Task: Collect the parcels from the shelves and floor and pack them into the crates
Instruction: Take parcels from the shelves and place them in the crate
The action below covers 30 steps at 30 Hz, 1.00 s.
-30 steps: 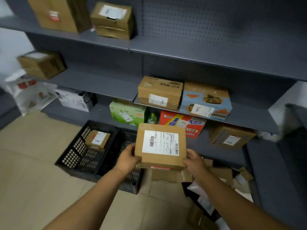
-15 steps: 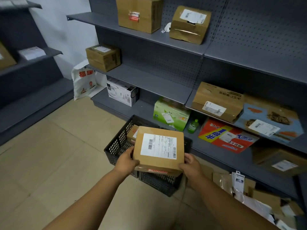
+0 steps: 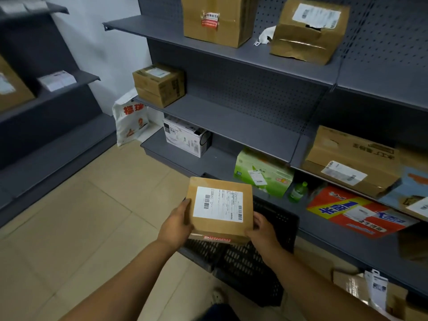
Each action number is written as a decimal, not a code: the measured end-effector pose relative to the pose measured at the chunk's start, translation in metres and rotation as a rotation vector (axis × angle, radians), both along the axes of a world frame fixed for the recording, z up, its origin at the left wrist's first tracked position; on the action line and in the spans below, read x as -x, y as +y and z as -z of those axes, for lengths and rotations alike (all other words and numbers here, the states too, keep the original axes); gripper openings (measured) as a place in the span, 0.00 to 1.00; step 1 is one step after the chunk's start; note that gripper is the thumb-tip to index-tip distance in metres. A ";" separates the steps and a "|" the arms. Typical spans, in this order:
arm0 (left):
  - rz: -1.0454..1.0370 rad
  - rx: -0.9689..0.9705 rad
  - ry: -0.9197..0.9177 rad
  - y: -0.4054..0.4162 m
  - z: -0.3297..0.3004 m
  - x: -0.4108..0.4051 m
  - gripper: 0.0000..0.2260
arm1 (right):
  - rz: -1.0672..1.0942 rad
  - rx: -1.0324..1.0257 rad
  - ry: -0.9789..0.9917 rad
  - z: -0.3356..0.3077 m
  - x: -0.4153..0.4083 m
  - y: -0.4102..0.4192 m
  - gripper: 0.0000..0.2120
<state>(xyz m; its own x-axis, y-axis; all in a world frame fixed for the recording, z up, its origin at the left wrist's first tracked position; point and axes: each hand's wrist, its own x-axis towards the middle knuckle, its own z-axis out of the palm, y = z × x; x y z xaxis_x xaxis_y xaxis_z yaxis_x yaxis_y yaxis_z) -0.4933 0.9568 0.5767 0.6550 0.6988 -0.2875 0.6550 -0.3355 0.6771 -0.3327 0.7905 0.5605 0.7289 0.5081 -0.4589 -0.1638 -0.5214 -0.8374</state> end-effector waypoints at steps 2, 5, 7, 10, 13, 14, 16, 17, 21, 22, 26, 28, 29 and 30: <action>0.017 -0.030 0.051 0.030 0.006 -0.016 0.31 | 0.001 0.025 -0.016 0.008 -0.013 0.032 0.28; 0.012 -0.017 0.078 0.067 0.017 -0.039 0.30 | -0.024 0.083 -0.068 0.018 -0.032 0.072 0.27; 0.013 0.002 0.091 0.089 0.025 -0.052 0.29 | -0.070 0.141 -0.131 0.021 -0.042 0.093 0.29; 0.029 0.012 0.108 0.119 0.039 -0.069 0.28 | -0.148 0.214 -0.232 0.028 -0.053 0.121 0.32; 0.073 0.011 0.123 0.145 0.054 -0.086 0.27 | -0.218 0.261 -0.292 0.039 -0.064 0.145 0.31; 0.094 0.005 0.127 0.154 0.059 -0.091 0.26 | -0.234 0.270 -0.308 0.044 -0.067 0.152 0.31; 0.139 -0.015 0.145 0.176 0.073 -0.103 0.25 | -0.247 0.291 -0.319 0.056 -0.075 0.169 0.29; 0.163 -0.021 0.148 0.186 0.081 -0.109 0.25 | -0.246 0.309 -0.313 0.063 -0.078 0.177 0.28; 0.337 -0.041 0.077 0.227 0.112 -0.129 0.20 | -0.200 0.355 -0.257 0.095 -0.087 0.208 0.26; 0.390 -0.111 0.062 0.236 0.122 -0.135 0.19 | -0.178 0.356 -0.245 0.104 -0.088 0.216 0.26; 0.486 -0.089 0.041 0.271 0.163 -0.152 0.15 | -0.124 0.449 -0.168 0.148 -0.083 0.241 0.31; 0.543 -0.065 0.047 0.284 0.189 -0.160 0.16 | -0.110 0.486 -0.142 0.170 -0.083 0.250 0.32; 0.573 -0.053 0.070 0.290 0.200 -0.164 0.16 | -0.104 0.496 -0.133 0.181 -0.085 0.255 0.32; 0.570 -0.014 0.083 0.295 0.213 -0.170 0.16 | -0.095 0.498 -0.122 0.192 -0.087 0.260 0.31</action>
